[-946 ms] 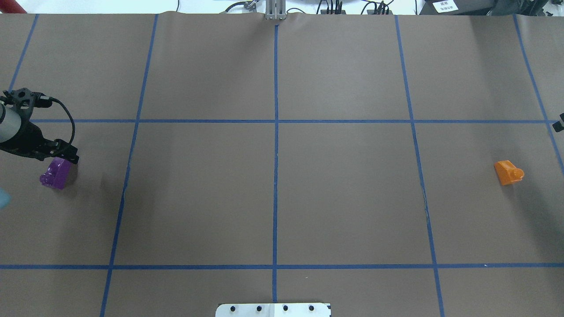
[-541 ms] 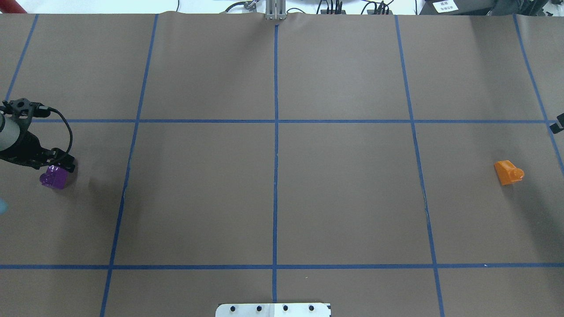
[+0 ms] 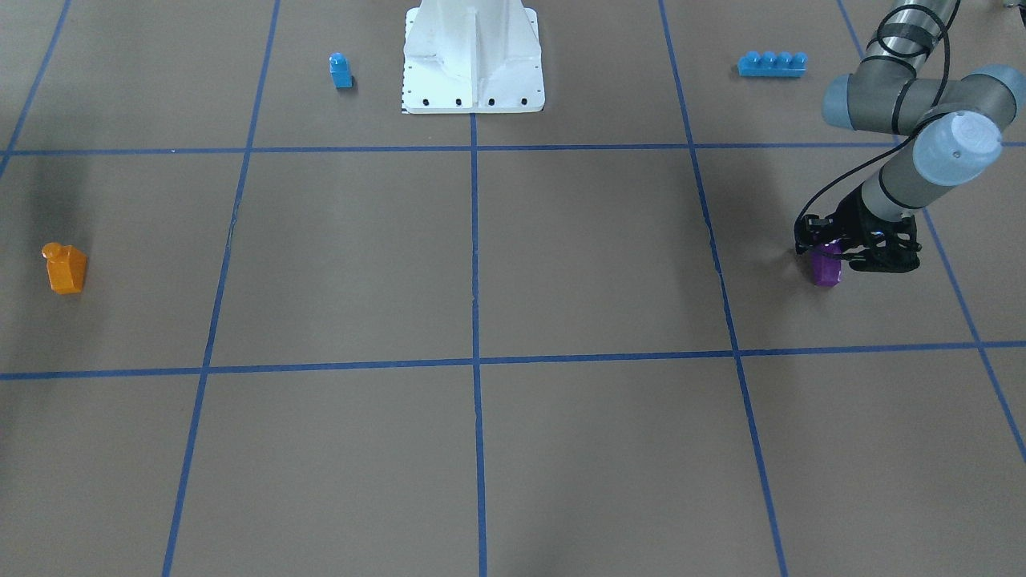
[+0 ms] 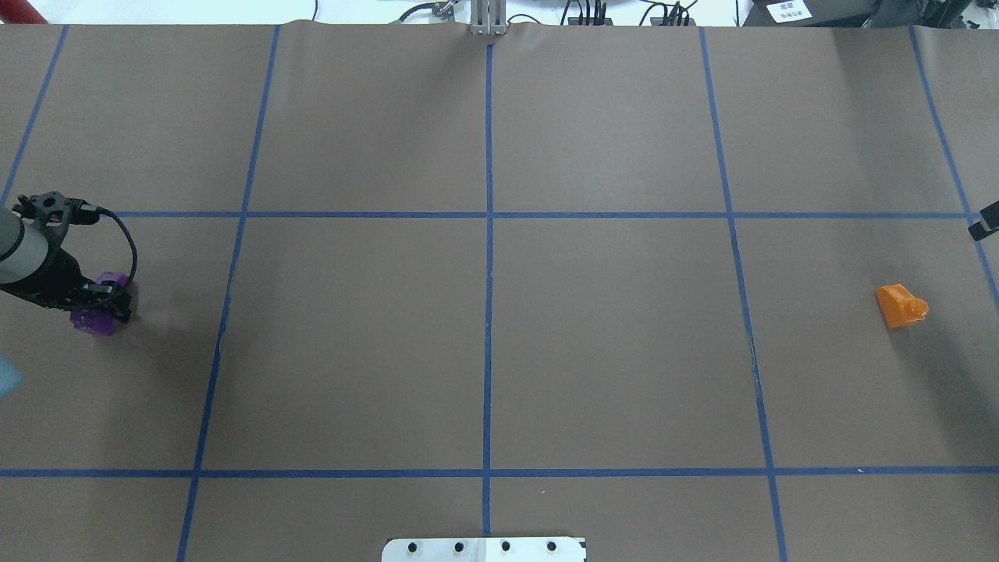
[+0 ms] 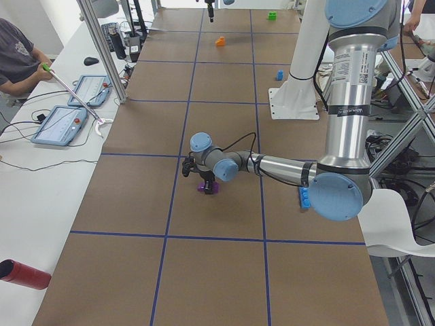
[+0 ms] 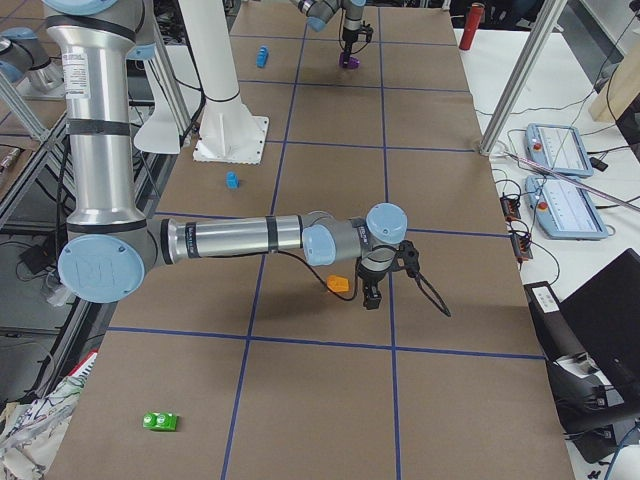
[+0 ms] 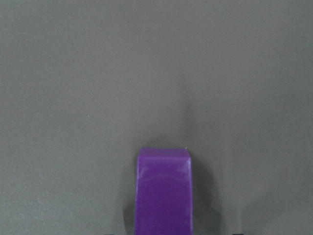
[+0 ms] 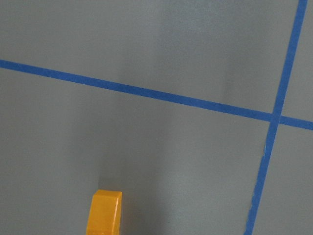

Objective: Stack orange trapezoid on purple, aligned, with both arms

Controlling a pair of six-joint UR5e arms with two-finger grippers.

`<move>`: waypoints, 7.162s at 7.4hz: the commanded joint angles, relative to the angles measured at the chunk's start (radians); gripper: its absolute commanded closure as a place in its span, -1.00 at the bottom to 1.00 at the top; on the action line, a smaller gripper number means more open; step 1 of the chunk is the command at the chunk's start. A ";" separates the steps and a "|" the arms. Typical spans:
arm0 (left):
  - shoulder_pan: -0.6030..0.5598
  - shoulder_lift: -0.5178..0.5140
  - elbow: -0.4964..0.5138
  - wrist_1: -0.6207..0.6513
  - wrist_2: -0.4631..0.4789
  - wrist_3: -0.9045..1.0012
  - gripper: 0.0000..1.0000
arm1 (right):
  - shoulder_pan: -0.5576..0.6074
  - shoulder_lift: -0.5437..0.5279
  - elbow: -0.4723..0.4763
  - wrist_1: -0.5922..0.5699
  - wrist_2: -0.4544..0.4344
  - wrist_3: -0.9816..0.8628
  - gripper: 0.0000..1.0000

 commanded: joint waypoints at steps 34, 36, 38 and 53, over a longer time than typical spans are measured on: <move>0.282 -0.952 0.299 0.348 0.123 -0.464 -1.00 | -0.276 -0.026 -0.055 0.239 -0.094 0.423 -1.00; 0.282 -0.952 0.297 0.348 0.123 -0.466 -1.00 | -0.294 -0.032 -0.057 0.239 -0.094 0.414 -0.96; 0.282 -0.952 0.296 0.348 0.123 -0.466 -1.00 | -0.306 -0.048 -0.054 0.241 -0.094 0.411 -0.25; 0.105 -0.549 0.009 0.346 0.108 -0.137 -1.00 | -0.749 0.692 -0.022 -0.044 -0.324 1.068 1.00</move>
